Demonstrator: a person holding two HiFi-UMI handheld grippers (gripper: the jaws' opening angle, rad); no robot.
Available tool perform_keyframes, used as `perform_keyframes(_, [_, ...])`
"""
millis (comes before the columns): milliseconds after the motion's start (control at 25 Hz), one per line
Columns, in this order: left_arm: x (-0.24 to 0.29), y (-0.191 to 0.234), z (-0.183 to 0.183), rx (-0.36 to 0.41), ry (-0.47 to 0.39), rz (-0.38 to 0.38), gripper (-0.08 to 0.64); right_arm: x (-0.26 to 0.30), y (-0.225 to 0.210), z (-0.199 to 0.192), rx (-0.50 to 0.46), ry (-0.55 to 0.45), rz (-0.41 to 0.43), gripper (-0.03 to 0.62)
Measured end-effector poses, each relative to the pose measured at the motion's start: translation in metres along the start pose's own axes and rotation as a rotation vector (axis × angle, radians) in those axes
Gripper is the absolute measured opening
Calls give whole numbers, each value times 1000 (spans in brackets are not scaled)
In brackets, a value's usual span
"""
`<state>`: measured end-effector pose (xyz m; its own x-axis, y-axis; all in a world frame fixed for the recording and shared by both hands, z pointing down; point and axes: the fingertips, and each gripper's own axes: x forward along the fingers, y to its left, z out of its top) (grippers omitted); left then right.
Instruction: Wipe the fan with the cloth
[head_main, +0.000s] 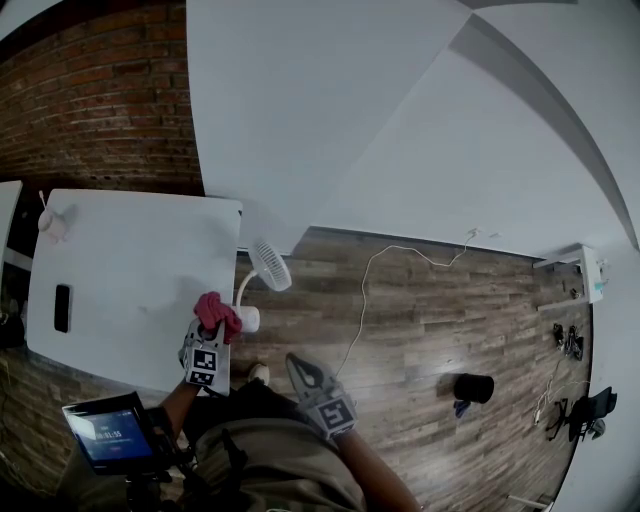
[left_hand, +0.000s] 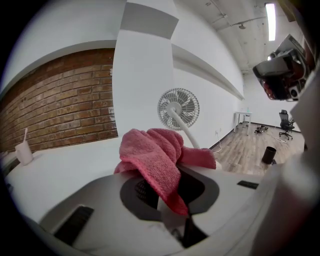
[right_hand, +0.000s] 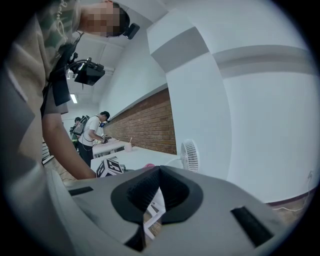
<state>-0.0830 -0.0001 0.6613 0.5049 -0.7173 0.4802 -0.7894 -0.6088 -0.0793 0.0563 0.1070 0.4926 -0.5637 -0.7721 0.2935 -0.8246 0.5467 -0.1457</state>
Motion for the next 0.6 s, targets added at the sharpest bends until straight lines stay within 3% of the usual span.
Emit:
perform_keyframes(320, [-8, 33, -26, 30, 83, 87, 69, 7, 4, -4, 3, 1, 19, 3])
perform_keyframes(600, [-18, 43, 4, 17, -11, 97, 67, 11, -5, -5, 16, -19, 10, 3])
